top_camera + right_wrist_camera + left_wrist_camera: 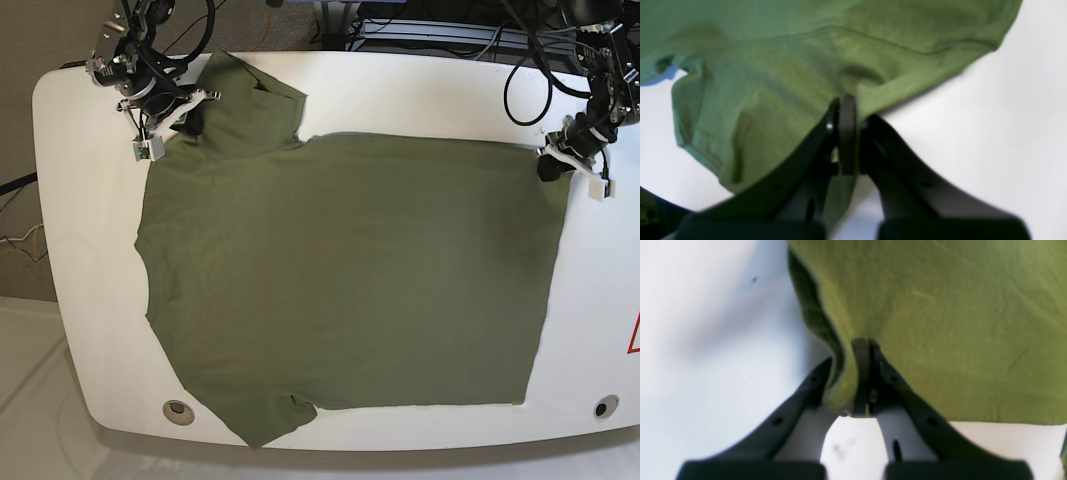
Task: Fold the T-shirt properly
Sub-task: 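Close right gripper on sleeve edge and left gripper on shirt edge, then pull the gripped shirt edges toward the robot with both grippers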
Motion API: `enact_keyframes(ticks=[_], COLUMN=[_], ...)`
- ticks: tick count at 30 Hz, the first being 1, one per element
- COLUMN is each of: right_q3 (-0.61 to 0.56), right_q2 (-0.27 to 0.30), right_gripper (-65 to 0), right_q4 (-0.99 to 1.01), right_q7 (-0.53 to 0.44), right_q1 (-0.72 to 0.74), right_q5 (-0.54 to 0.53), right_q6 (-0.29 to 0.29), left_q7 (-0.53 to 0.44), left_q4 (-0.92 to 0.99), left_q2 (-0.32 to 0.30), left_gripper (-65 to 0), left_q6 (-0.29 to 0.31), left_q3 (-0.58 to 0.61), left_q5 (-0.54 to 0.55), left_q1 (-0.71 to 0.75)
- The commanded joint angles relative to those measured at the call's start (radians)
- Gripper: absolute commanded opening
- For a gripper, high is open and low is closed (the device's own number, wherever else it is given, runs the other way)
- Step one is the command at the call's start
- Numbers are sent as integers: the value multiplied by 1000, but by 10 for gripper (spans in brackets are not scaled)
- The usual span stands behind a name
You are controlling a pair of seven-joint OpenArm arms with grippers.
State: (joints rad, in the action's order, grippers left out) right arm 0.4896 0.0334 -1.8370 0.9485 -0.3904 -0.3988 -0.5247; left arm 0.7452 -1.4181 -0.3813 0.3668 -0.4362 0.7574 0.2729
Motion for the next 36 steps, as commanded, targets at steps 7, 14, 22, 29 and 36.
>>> enact_keyframes(ticks=[7, 14, 22, 29, 36], right_q3=[12, 68, 110, 119, 95], right_q2=[4, -2, -1, 3, 9], right_gripper=[-650, -650, -650, -650, -650], right_q4=[-102, -155, -189, -202, -208], right_q7=[-18, -27, -15, -13, -12], right_q1=[-72, -128, -163, -169, -172], right_q5=[-15, -34, -105, -118, -94], right_q6=[-2, -11, -23, -34, -46], left_q7=[-35, -50, -51, -38, -15], left_q4=[-93, -143, -138, -146, -155], left_q2=[-45, -62, -45, -42, -40], left_gripper=[-650, -650, -650, -650, -650], left_q6=[5, 10, 126, 120, 74], left_q3=[7, -18, -118, -120, -90], left_q5=[24, 36, 71, 68, 61], left_q1=[80, 135, 141, 133, 123])
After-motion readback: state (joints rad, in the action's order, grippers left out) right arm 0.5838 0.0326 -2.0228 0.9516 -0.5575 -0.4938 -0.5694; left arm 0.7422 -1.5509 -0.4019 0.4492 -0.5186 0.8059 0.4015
